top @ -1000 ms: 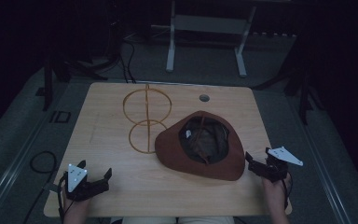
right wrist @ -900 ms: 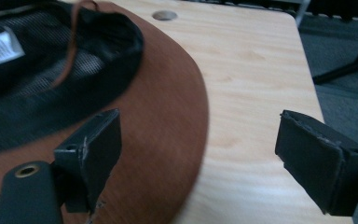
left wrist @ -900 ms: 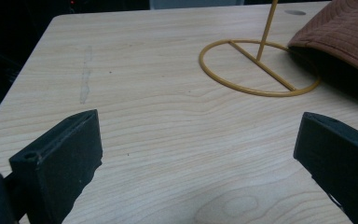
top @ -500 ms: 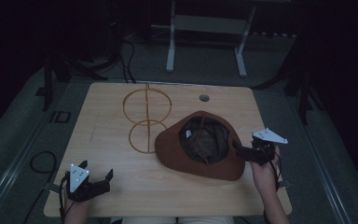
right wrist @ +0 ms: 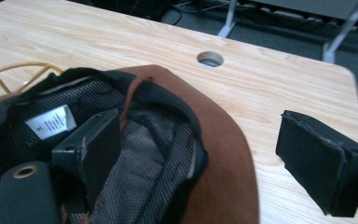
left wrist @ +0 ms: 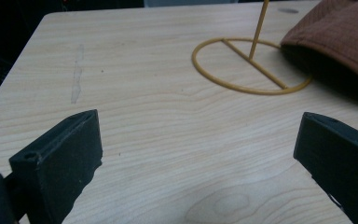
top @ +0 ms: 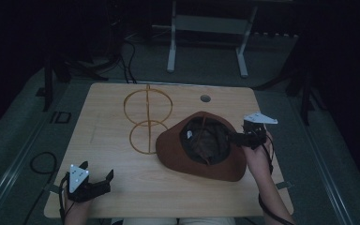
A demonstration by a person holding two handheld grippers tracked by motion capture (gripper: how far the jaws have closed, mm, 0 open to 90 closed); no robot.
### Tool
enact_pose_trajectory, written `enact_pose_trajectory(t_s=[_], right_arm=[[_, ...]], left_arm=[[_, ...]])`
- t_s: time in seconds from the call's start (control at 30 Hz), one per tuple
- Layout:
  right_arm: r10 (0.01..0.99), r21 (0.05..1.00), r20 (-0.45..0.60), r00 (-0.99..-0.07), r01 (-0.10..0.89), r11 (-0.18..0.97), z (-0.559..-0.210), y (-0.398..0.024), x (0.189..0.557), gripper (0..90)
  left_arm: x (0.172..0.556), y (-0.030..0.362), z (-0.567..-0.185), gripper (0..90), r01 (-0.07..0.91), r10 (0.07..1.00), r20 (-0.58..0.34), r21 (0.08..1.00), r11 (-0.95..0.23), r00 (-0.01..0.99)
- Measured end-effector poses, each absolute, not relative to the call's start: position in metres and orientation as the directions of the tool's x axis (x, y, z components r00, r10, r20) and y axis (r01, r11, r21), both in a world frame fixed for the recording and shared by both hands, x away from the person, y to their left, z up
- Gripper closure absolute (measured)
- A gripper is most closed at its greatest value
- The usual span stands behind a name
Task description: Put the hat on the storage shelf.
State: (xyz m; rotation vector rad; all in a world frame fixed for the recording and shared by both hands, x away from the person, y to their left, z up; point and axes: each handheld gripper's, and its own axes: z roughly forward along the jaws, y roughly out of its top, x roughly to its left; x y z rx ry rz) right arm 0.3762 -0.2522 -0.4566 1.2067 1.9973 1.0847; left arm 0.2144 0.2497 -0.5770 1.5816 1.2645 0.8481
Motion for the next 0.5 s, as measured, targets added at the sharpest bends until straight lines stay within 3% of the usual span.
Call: enact_pose_trajectory(t_s=[0.23,0.5], right_arm=[[0.881,0.81,-0.008,-0.472,0.513,0.282,-0.464,-0.241,0.397,13.8],[0.894,0.789,-0.048,-0.445,0.532,0.307,-0.477,-0.232,0.413,13.8]], left_arm=[[0.214,0.25,-0.577,1.8,0.345,0.967,-0.06,0.938,-0.029,0.246],[0.214,0.244,-0.576,1.8,0.365,0.962,-0.027,0.928,-0.078,0.273]])
